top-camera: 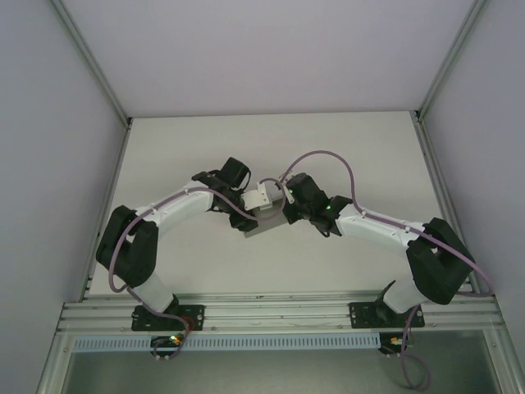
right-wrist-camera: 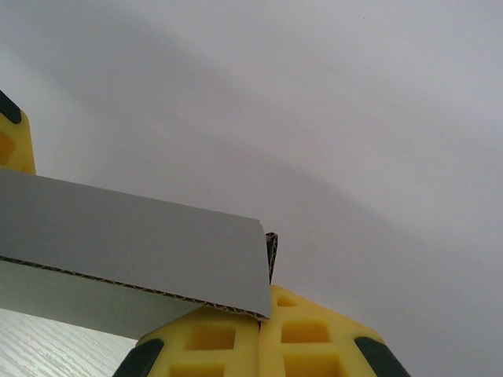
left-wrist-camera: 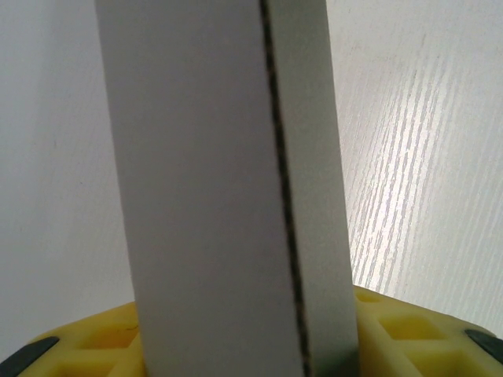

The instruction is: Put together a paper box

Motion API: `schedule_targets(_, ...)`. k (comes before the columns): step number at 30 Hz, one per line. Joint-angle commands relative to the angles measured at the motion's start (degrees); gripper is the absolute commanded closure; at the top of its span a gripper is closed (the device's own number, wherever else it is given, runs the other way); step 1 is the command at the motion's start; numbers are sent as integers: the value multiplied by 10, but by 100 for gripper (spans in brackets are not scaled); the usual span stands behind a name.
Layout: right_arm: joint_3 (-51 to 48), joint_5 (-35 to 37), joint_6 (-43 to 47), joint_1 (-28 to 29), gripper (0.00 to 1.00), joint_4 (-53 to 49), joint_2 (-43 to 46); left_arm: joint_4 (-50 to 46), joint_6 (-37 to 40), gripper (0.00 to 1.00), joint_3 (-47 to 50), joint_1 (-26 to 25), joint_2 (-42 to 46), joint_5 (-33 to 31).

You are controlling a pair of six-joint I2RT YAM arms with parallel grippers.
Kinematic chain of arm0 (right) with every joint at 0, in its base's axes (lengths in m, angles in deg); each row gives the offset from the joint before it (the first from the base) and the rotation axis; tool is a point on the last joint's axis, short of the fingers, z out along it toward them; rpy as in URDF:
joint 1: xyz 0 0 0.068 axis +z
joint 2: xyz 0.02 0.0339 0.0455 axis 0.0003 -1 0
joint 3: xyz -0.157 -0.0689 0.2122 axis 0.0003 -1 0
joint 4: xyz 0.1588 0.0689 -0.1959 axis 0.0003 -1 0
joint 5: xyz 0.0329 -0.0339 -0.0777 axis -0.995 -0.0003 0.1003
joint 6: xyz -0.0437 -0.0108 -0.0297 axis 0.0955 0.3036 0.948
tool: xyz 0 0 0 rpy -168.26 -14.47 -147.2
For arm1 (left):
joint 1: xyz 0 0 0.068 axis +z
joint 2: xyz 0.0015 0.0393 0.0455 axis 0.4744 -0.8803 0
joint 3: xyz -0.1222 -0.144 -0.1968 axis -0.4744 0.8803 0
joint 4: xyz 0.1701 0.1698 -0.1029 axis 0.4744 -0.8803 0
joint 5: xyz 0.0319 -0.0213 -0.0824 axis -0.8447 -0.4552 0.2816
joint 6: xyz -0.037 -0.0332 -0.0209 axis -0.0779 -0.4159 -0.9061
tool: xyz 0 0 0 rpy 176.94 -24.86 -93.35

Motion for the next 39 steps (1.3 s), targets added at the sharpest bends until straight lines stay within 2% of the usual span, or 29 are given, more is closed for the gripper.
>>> schedule_targets(1,-27,-20,-6,13,100,-93,-31,24,5,50,0,-5,16,20)
schedule_targets(4,-8,-18,-4,13,100,-110,-25,32,-5,44,-1,-6,25,15)
schedule_targets(7,9,-18,-13,13,100,-131,-25,40,-14,27,-2,-10,41,8)
schedule_targets(10,32,-15,-35,14,100,-160,-31,54,-26,1,2,-24,66,-22)
schedule_targets(11,40,-14,-44,15,100,-172,-33,61,-33,0,5,-30,76,-39)
schedule_targets(16,73,-3,-87,15,100,-215,-38,73,-110,0,17,-49,129,-125)
schedule_targets(19,84,-3,-100,16,100,-221,-40,69,-224,0,29,-50,168,-221)
schedule_targets(22,91,-1,-112,15,100,-235,-42,26,-364,2,43,-57,213,-297)
schedule_targets(24,92,-2,-116,16,100,-236,-44,1,-440,7,63,-62,246,-305)
schedule_targets(26,94,-3,-118,18,100,-236,-49,-11,-484,11,90,-76,283,-318)
schedule_targets(27,92,-3,-118,18,100,-234,-51,-11,-499,11,101,-82,298,-325)
schedule_targets(30,93,-7,-121,19,100,-232,-58,-14,-516,20,116,-91,322,-313)
schedule_targets(34,97,-7,-121,20,100,-237,-60,-6,-500,38,117,-96,309,-301)
schedule_targets(39,99,-13,-120,21,100,-240,-59,-23,-483,42,82,-103,243,-304)
